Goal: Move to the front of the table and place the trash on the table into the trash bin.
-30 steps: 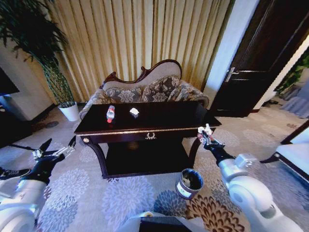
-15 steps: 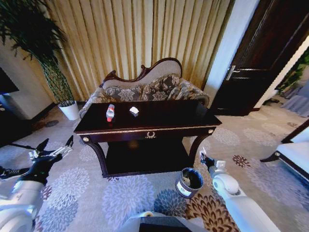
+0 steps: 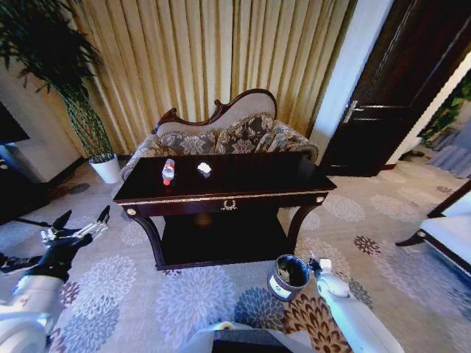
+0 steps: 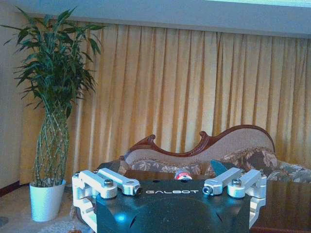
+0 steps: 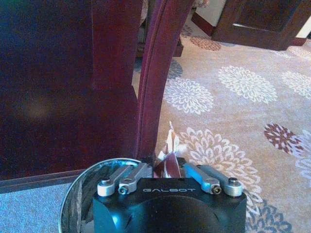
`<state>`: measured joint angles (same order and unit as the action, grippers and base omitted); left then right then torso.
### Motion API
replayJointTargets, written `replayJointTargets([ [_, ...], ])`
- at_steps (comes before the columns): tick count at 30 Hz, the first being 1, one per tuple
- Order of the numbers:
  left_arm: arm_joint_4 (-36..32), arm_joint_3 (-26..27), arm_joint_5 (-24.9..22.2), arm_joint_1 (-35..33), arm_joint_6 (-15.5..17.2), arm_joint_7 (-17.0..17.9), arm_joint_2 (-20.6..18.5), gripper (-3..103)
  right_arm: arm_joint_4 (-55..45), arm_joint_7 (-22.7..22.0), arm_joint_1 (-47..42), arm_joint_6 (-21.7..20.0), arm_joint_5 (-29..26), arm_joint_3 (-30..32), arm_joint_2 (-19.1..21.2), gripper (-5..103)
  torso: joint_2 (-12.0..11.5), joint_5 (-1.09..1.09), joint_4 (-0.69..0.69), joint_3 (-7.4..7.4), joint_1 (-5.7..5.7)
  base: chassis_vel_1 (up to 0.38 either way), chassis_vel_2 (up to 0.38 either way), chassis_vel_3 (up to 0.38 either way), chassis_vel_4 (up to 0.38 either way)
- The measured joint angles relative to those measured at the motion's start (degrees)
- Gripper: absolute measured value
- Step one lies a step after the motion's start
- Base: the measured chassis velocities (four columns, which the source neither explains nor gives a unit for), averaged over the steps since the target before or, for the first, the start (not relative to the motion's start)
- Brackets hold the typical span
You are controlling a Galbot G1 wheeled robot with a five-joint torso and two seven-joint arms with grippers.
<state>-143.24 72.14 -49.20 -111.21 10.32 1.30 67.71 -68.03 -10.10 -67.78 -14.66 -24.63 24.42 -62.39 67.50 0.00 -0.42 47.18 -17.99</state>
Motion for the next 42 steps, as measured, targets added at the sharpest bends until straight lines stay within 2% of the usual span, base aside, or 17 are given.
replayJointTargets([
  [1, 0.0, 0.0, 0.0, 0.0, -0.1, -0.1, 0.0, 100, 0.4, -0.1, 0.3, 0.0, 0.2, 0.0, -0.2, 25, 0.0, 0.0, 0.0, 0.0, 0.0, 0.0, 0.0, 0.0, 0.0],
  [3, 0.0, 0.1, 0.0, -0.1, -0.2, -0.2, 0.0, 100, 0.5, -0.2, 0.4, 0.0, 0.3, 0.1, -0.4, 25, 0.0, 0.0, 0.0, 0.0, 0.0, 0.0, 0.0, 0.0, 0.0],
  [6, 0.0, 0.3, 0.0, -0.2, -0.4, -0.4, 0.0, 100, 0.8, -0.3, 0.5, 0.1, 0.9, 0.4, -0.6, 42, 0.0, 0.0, -0.01, 0.0, 0.0, 0.0, 0.0, 0.0, 0.0],
  [7, 0.0, 0.3, 0.0, -0.2, -0.4, -0.4, 0.0, 100, 0.8, -0.3, 0.5, 0.1, 0.9, 0.4, -0.6, 42, 0.0, 0.0, -0.01, 0.0, 0.0, 0.0, 0.0, 0.0, 0.0],
  [9, 0.0, 0.4, 0.0, -0.2, -0.5, -0.5, -0.1, 100, 0.8, -0.3, 0.2, 0.4, 1.5, 0.6, -0.6, 54, 0.0, 0.0, -0.01, 0.0, 0.0, 0.0, 0.0, 0.0, 0.0],
  [12, 0.0, 0.5, 0.0, -0.2, -0.6, -0.6, -0.1, 100, 0.7, -0.4, 0.1, 0.6, 1.6, 0.8, -0.5, 59, 0.0, 0.0, -0.01, 0.0, 0.0, 0.0, 0.0, 0.0, 0.0],
  [15, 0.0, 0.3, 0.1, -0.2, -0.6, -0.7, 0.0, 100, 0.0, -0.5, -0.3, 0.7, 1.7, 1.0, -0.4, 76, 0.0, 0.0, 0.0, 0.0, 0.0, 0.0, 0.0, 0.0, 0.0],
  [16, 0.0, 0.3, 0.1, -0.2, -0.6, -0.7, 0.0, 100, 0.0, -0.5, -0.3, 0.7, 1.7, 1.0, -0.4, 76, 0.0, 0.0, 0.0, 0.0, 0.0, 0.0, 0.0, 0.0, 0.0],
  [19, 0.0, 0.3, 0.2, -0.2, -0.6, -0.8, 0.0, 100, -0.7, -0.5, -0.9, 0.8, 2.1, 1.4, -0.4, 86, 0.0, 0.0, -0.01, 0.0, 0.0, 0.0, 0.0, 0.0, 0.0],
  [21, 0.0, 0.3, 0.3, -0.1, -0.6, -0.9, 0.1, 100, -1.3, -0.5, -1.2, 0.9, 2.3, 1.6, -0.4, 96, 0.0, 0.0, -0.01, 0.0, 0.0, 0.0, 0.0, 0.0, 0.0],
  [28, 0.0, 0.3, 0.3, 0.0, -0.6, -0.9, 0.4, 100, -4.4, -0.1, -2.4, 1.9, -0.4, 2.6, -0.1, 100, 0.0, 0.01, -0.01, 0.0, 0.0, 0.0, 0.0, 0.0, 0.0],
  [31, 0.0, 0.1, 0.3, 0.2, -0.6, -1.0, 0.7, 100, -15.1, 0.8, -5.2, 3.2, -7.7, 4.4, 0.7, 100, 0.0, 0.01, 0.0, 0.0, 0.0, 0.0, 0.0, 0.0, 0.0],
  [32, 0.0, 0.1, 0.3, 0.2, -0.6, -1.0, 0.7, 100, -15.1, 0.8, -5.2, 3.2, -7.7, 4.4, 0.7, 100, 0.0, 0.01, 0.0, 0.0, 0.0, 0.0, 0.0, 0.0, 0.0],
  [35, 0.0, -0.4, 0.3, 0.5, -0.6, -0.9, 1.0, 100, -28.6, 1.8, -8.0, 4.4, -8.6, 6.5, 2.4, 100, 0.0, -0.02, 0.0, 0.0, 0.0, 0.0, 0.0, 0.0, 0.0],
  [37, 0.0, -0.6, 0.4, 0.7, -0.6, -0.9, 1.0, 100, -33.2, 1.8, -8.7, 4.3, -8.6, 7.1, 3.1, 100, 0.0, -0.01, 0.0, 0.0, 0.0, 0.0, 0.0, 0.0, 0.0],
  [40, 0.0, -1.2, 0.6, 0.8, -0.6, -0.9, 1.1, 100, -44.3, 1.0, -9.6, 3.0, -8.9, 8.3, 4.9, 100, 0.0, -0.03, 0.0, 0.0, 0.0, 0.0, 0.0, 0.0, 0.0],
  [42, 0.0, -1.3, 0.8, 0.8, -0.6, -0.9, 1.1, 100, -47.7, 0.3, -9.9, 2.2, -9.6, 8.7, 5.4, 100, 0.0, 0.0, 0.01, 0.0, 0.0, 0.0, 0.0, 0.0, 0.0],
])
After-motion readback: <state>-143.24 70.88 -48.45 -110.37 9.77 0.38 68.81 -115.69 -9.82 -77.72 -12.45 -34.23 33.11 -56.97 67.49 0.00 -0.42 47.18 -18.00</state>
